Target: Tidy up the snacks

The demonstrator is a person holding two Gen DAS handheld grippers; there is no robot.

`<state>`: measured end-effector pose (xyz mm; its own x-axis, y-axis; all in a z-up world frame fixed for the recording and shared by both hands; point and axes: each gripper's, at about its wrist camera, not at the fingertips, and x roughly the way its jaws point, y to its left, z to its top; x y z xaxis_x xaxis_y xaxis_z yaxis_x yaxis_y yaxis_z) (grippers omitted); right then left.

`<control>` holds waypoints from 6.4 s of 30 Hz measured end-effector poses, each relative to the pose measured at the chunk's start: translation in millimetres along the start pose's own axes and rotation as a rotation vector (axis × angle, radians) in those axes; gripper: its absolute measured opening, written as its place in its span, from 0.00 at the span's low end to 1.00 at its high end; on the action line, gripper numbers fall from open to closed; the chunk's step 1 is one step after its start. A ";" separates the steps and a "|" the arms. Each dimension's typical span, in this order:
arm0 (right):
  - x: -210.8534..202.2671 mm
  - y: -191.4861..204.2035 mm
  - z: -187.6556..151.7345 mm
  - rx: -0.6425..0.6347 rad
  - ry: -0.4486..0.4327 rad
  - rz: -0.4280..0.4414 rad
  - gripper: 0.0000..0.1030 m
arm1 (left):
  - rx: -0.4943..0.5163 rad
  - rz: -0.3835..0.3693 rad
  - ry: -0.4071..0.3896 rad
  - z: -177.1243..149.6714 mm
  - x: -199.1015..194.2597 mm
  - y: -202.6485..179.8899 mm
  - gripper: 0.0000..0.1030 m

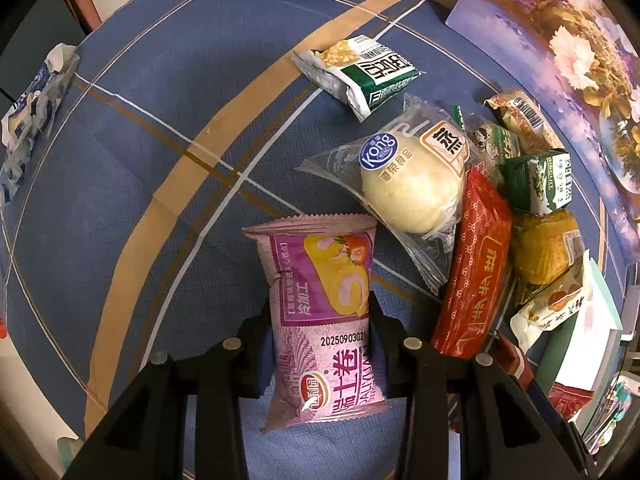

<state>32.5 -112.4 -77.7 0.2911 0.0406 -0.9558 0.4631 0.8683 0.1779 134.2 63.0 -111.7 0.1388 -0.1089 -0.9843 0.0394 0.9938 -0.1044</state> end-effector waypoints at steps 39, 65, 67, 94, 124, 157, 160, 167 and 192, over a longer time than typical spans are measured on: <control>27.3 40.4 -20.7 -0.147 0.040 -0.147 0.42 | 0.078 0.066 -0.021 -5.0 -0.5 -30.7 0.39; -78.7 -49.1 7.8 0.079 -0.139 -0.088 0.40 | 0.187 -0.070 -0.314 -19.5 -124.6 -74.2 0.39; -81.6 -68.6 7.3 0.121 -0.142 -0.100 0.41 | 0.227 -0.087 -0.301 -25.1 -121.2 -91.2 0.39; -93.5 -262.2 -14.2 0.546 -0.159 -0.233 0.41 | 0.626 -0.156 -0.231 -100.5 -68.7 -280.6 0.39; -39.0 -260.5 -9.9 0.512 -0.042 -0.224 0.41 | 0.635 -0.087 -0.112 -105.9 -13.5 -286.7 0.39; -78.4 -258.1 -3.2 0.492 -0.132 -0.272 1.00 | 0.503 -0.062 -0.237 -86.7 -55.6 -261.8 0.96; -67.8 -254.7 -3.4 0.481 -0.108 -0.271 1.00 | 0.473 -0.051 -0.229 -81.8 -52.8 -255.2 0.97; -57.1 -248.6 -4.0 0.466 -0.084 -0.275 1.00 | 0.455 -0.030 -0.197 -75.8 -43.3 -250.0 0.97; -78.6 -128.5 24.1 0.294 -0.203 -0.212 1.00 | 0.242 0.035 -0.284 6.7 -106.0 -115.8 0.97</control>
<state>-29.8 -239.1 -19.8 0.3095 -0.2476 -0.9181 0.7413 0.6676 0.0699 121.6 -40.7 5.6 0.4115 -0.1114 -0.9046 0.2582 0.9661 -0.0015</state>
